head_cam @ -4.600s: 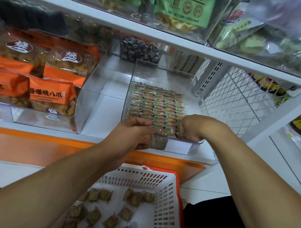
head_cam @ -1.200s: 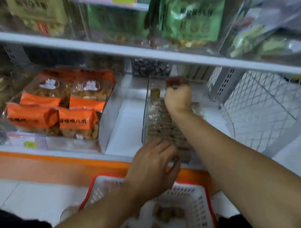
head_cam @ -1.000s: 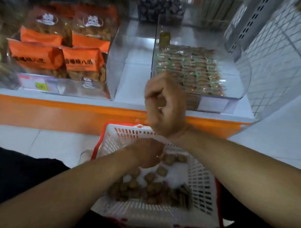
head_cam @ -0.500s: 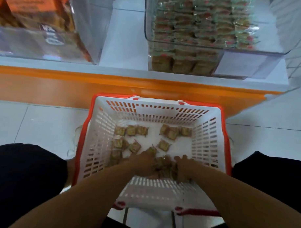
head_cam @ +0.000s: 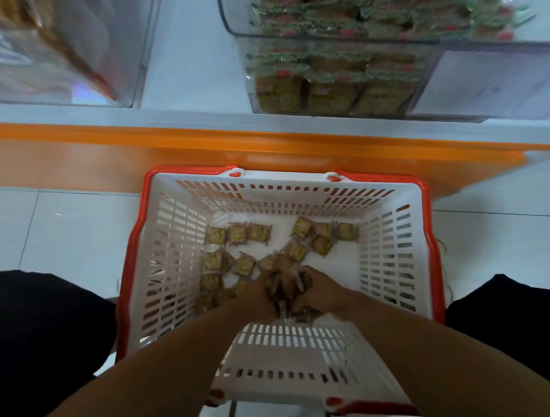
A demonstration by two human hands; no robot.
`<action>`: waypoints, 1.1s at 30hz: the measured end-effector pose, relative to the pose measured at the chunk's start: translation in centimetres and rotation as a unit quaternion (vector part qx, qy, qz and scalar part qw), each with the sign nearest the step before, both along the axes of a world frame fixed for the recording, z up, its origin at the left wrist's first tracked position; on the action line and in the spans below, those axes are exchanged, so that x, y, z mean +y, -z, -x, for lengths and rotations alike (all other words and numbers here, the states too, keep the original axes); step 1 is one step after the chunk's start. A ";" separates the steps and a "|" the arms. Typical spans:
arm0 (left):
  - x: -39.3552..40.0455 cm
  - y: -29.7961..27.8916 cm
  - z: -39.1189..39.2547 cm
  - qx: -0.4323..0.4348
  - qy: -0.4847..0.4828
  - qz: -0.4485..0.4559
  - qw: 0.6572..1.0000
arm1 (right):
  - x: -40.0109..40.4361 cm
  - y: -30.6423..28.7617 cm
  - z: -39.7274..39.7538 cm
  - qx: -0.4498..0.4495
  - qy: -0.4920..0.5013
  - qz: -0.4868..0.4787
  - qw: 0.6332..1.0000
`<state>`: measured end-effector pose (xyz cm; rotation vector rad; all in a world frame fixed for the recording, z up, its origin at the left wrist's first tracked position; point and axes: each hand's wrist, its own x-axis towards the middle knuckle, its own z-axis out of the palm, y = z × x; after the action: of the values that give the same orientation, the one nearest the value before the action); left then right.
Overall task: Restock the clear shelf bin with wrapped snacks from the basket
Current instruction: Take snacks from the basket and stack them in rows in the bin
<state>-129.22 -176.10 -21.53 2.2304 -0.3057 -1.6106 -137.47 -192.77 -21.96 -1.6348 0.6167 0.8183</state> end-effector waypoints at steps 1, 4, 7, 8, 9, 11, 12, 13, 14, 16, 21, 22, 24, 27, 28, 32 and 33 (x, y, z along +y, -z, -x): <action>0.1 -0.2 -0.5 0.012 -0.011 0.001 1.000 | 0.0 -0.4 -0.5 0.010 0.024 -0.015 1.000; 0.2 -0.7 -2.0 0.034 -0.050 -0.008 0.998 | -0.3 -1.2 -1.5 0.045 0.075 -0.026 0.996; -0.3 -1.6 -3.3 0.019 -0.070 -0.020 0.997 | -0.9 -2.2 -1.6 0.099 0.094 -0.004 0.991; -0.4 -2.0 -3.7 0.017 -0.082 -0.023 0.996 | -1.2 -2.7 -1.6 0.099 0.084 0.010 0.992; -0.7 -2.7 -4.0 0.019 -0.099 -0.025 0.995 | -1.5 -3.2 -1.6 0.097 0.074 0.023 0.992; -1.2 -4.1 -4.6 0.044 -0.146 -0.026 0.988 | -2.2 -4.6 -1.9 0.103 0.059 0.041 0.992; -1.5 -5.1 -4.9 0.063 -0.167 -0.028 0.983 | -2.4 -5.7 -2.2 0.104 0.053 0.045 0.992; -1.8 -6.3 -5.2 0.076 -0.176 -0.033 0.981 | -2.7 -6.9 -2.6 0.102 0.048 0.047 0.992; -2.1 -7.5 -5.5 0.088 -0.176 -0.037 0.980 | -2.8 -8.5 -3.1 0.100 0.041 0.044 0.993; -2.6 -10.0 -6.3 0.108 -0.169 -0.024 0.979 | -2.9 -11.8 -4.1 0.093 0.019 0.038 0.995; -2.7 -17.1 -9.1 0.146 -0.201 0.055 0.967 | -2.9 -21.5 -6.9 -0.020 -0.059 0.060 0.996; -2.7 -18.6 -9.7 0.155 -0.202 0.077 0.964 | -2.9 -23.8 -7.2 -0.062 -0.072 0.077 0.992; -2.9 -22.0 -10.5 0.184 -0.223 0.135 0.948 | -2.8 -28.3 -7.6 -0.148 -0.065 0.100 0.982; -3.2 -26.8 -11.0 0.215 -0.284 0.231 0.905 | -2.9 -33.3 -7.6 -0.265 0.007 0.046 0.963; -3.2 -28.3 -11.0 0.228 -0.300 0.260 0.889 | -2.9 -34.3 -7.5 -0.295 0.027 0.019 0.955; -2.6 -32.4 -10.8 0.265 -0.308 0.307 0.861 | -2.6 -36.4 -7.5 -0.361 0.065 -0.054 0.929; -2.3 -32.9 -10.8 0.272 -0.312 0.314 0.854 | -2.6 -36.7 -7.7 -0.372 0.069 -0.054 0.924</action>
<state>-118.46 -178.44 11.33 1.1442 0.0591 -1.4092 -129.81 -195.38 14.72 -1.6228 0.1348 0.0853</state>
